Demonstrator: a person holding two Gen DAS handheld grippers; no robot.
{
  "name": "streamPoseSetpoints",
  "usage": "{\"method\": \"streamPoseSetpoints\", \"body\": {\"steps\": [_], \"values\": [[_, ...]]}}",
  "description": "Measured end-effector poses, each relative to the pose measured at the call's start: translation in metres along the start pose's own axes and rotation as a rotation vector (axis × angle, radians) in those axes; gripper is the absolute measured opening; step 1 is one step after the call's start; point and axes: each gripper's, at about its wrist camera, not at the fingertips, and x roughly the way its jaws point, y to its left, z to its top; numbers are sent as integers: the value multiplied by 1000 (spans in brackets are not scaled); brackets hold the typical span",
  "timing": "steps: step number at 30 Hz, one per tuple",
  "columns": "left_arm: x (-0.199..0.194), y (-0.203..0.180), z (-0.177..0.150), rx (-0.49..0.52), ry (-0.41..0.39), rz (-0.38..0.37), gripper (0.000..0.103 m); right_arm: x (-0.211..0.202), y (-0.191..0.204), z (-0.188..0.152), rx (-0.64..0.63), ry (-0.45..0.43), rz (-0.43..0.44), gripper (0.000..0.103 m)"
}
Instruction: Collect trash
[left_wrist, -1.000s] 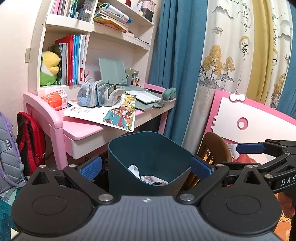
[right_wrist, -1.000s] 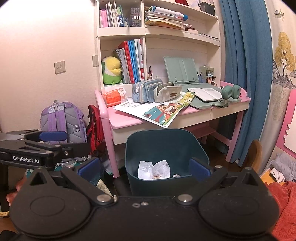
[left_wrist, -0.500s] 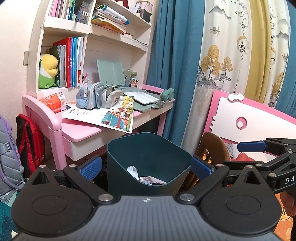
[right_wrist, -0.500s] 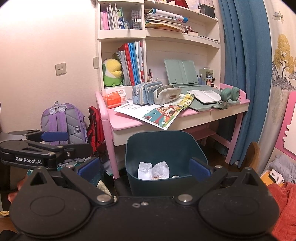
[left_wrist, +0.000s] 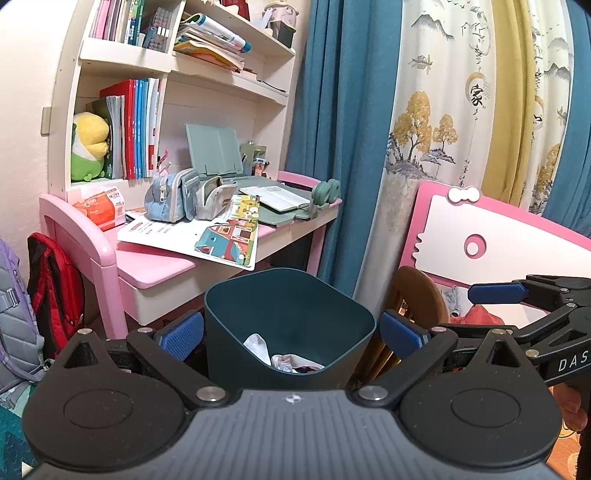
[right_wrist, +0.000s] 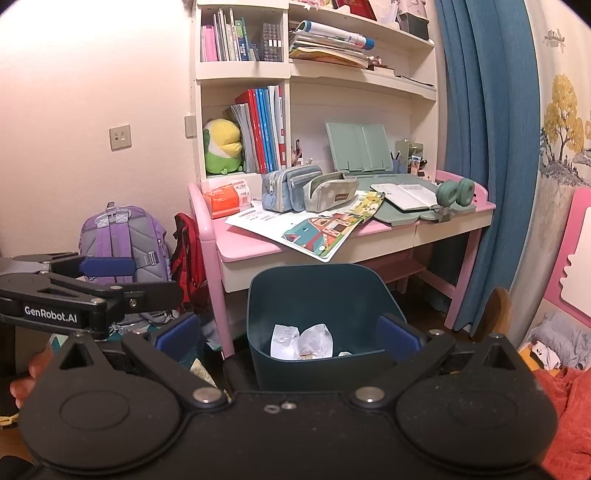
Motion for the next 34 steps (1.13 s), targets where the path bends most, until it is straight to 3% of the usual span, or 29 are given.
{"method": "streamPoseSetpoints", "body": {"steps": [34], "values": [[-7,-6,3,-19,-18,-25,103,-12,3,-2,-13,-9,-6,103]]}}
